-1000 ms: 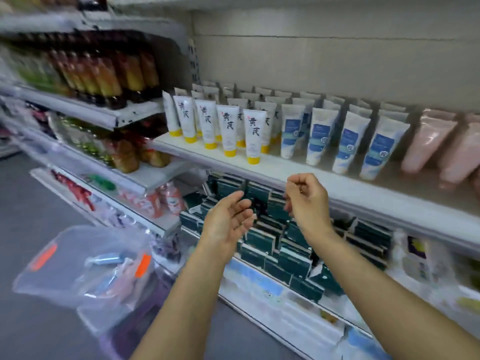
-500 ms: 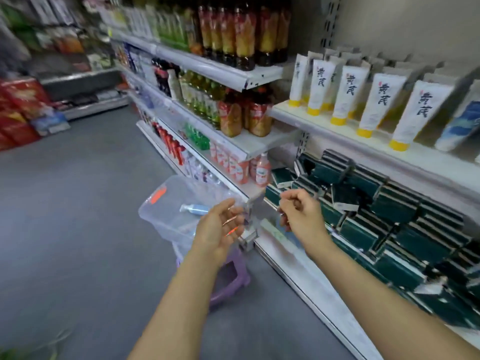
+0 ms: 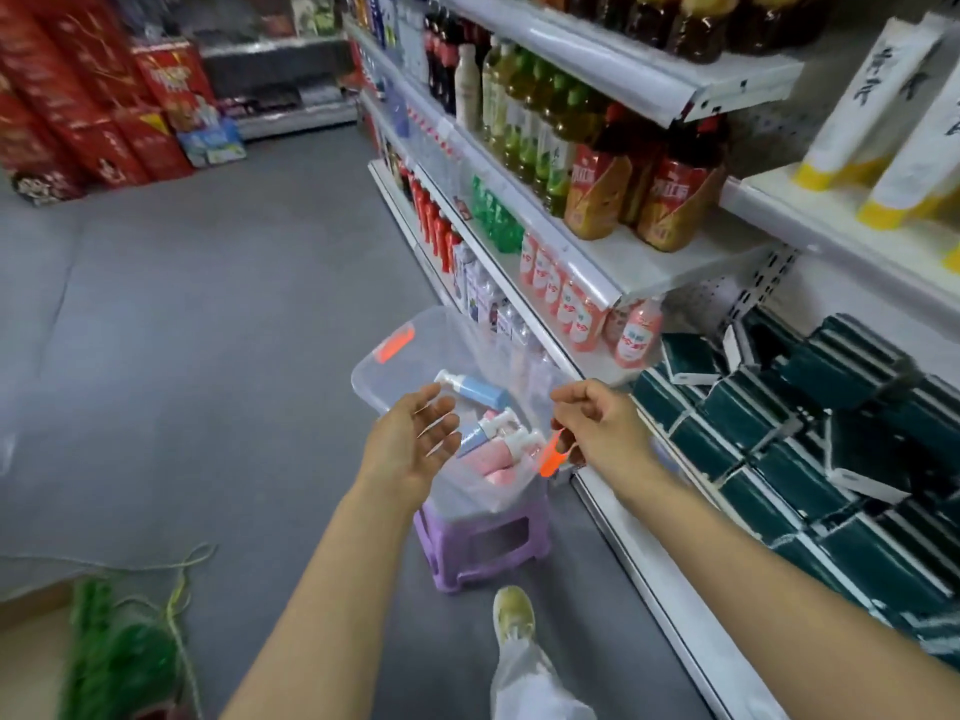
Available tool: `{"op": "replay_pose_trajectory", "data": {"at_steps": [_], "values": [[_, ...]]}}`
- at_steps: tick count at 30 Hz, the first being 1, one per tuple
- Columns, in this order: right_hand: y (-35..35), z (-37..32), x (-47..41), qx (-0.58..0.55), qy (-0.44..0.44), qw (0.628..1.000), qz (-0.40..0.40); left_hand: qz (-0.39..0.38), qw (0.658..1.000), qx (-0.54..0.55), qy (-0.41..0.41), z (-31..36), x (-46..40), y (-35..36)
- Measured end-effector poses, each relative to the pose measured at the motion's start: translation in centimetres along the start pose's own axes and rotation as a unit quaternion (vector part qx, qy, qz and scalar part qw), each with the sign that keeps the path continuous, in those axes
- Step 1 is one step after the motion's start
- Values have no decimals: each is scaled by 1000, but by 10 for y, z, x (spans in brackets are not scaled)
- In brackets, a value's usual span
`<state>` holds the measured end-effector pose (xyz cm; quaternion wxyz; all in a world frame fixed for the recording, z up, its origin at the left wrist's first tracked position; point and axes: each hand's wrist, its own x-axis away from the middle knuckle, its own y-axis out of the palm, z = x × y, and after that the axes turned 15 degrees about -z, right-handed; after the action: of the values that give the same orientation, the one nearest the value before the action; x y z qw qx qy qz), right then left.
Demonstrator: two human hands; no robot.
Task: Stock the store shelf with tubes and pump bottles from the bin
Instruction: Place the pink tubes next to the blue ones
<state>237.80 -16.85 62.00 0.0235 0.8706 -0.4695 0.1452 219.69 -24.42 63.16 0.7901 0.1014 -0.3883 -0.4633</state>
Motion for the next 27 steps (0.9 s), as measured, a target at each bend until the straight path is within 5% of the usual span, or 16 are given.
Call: {"op": "replay_pose_trajectory", "data": {"at_steps": [15,27], "values": [[-27,67,-220,81,137,984,-85,98,993,-29,-66,29,-207,-17],[15,167,-332,243,255,922,-158,152,968,-102,-169,-17,-337,-78]]}}
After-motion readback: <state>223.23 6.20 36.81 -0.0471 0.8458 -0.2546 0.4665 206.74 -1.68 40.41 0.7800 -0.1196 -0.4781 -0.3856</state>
